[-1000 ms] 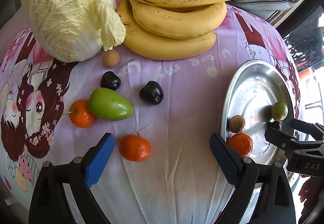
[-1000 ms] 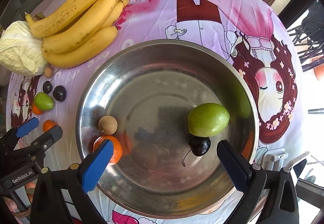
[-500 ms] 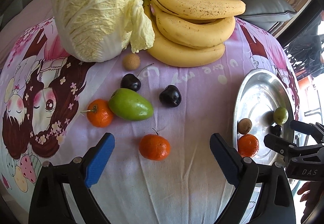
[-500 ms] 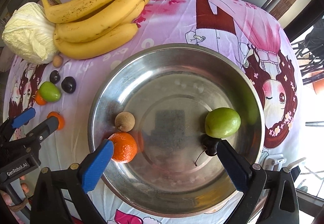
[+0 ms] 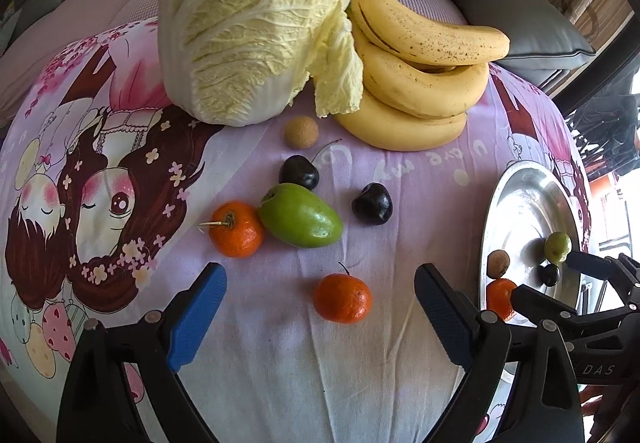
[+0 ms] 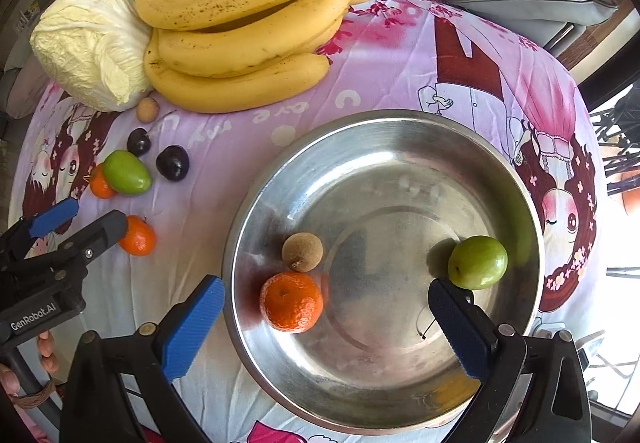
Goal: Organize fruits
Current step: 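Withdraw both open tools up and away from the steel bowl, then move the left tool toward a tangerine while the right tool approaches a dark cherry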
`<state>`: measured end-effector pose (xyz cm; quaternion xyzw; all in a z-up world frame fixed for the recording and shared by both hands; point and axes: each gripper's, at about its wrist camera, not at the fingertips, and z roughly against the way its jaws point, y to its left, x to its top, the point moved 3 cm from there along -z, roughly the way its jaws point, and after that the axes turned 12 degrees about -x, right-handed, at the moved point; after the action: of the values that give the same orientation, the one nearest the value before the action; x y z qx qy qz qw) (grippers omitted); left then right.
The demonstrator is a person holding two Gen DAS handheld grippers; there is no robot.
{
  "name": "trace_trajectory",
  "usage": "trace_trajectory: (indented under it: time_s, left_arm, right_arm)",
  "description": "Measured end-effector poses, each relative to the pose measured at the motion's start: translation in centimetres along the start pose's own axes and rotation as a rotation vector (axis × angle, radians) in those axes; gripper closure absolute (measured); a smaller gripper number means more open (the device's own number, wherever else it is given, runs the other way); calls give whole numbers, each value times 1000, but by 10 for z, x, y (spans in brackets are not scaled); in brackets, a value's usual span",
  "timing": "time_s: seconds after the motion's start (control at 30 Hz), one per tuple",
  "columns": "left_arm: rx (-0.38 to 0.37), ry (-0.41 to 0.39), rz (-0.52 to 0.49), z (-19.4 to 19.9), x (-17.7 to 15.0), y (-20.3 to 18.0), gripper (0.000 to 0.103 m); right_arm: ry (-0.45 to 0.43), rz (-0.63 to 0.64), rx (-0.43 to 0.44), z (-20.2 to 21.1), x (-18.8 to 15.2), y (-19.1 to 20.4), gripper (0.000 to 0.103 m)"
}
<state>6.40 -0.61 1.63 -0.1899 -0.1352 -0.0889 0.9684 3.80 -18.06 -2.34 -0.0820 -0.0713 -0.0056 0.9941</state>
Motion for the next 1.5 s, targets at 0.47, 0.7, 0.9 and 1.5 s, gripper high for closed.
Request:
trace_trajectory:
  time_s: [0.47, 0.7, 0.9, 1.5]
  left_arm:
    - [8, -32, 101, 17, 5, 40, 8]
    - [14, -47, 124, 30, 5, 57, 8]
    - [21, -61, 133, 34, 6, 65, 8]
    - [-31, -62, 316, 26, 7, 110, 8]
  right_arm:
    - [-14, 65, 11, 23, 13, 72, 0]
    - [-22, 96, 32, 34, 22, 102, 0]
    - [-41, 120, 84, 48, 35, 139, 0]
    - [-57, 106, 139, 36, 84, 206, 0]
